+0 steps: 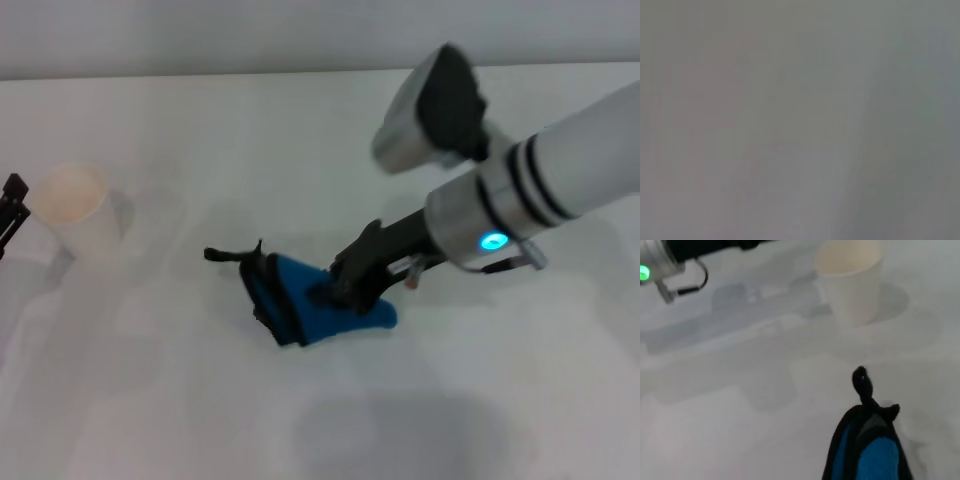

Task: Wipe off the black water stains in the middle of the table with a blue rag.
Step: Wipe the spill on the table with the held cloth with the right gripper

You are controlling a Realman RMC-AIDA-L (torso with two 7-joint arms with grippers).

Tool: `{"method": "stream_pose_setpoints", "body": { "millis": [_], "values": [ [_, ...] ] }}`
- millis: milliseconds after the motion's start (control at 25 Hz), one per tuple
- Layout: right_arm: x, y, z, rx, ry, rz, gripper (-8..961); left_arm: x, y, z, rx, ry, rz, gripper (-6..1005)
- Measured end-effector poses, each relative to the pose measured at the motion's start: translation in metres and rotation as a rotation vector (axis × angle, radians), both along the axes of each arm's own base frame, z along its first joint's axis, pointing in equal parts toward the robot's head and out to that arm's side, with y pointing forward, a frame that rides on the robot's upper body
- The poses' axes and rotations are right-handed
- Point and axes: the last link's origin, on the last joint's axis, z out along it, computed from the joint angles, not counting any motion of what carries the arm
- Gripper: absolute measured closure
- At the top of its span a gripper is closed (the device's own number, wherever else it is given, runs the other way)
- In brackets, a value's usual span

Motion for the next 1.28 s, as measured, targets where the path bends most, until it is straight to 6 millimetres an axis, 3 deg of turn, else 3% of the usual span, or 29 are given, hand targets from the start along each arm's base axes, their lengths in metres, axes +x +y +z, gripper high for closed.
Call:
{"method": "stream_pose_setpoints", "body": {
  "millis": [360,640,1280],
  "values": [
    [0.001,-0.004,-0.034,0.026,0.048,0.084,836,0.002,0.006,-0.002,-0.01,0.006,0.009,106],
    [0.016,-0.002,-0.044,0.041,0.074,0.063,840,0.003,0.01,-0.003,-0.013,0.009,0.008,106],
    [0.026,-0.003,-0.062,0.116,0.052,0.134,842,0.006,0.015,-0.002,-0.015,0.014,0.002,107]
  ]
}}
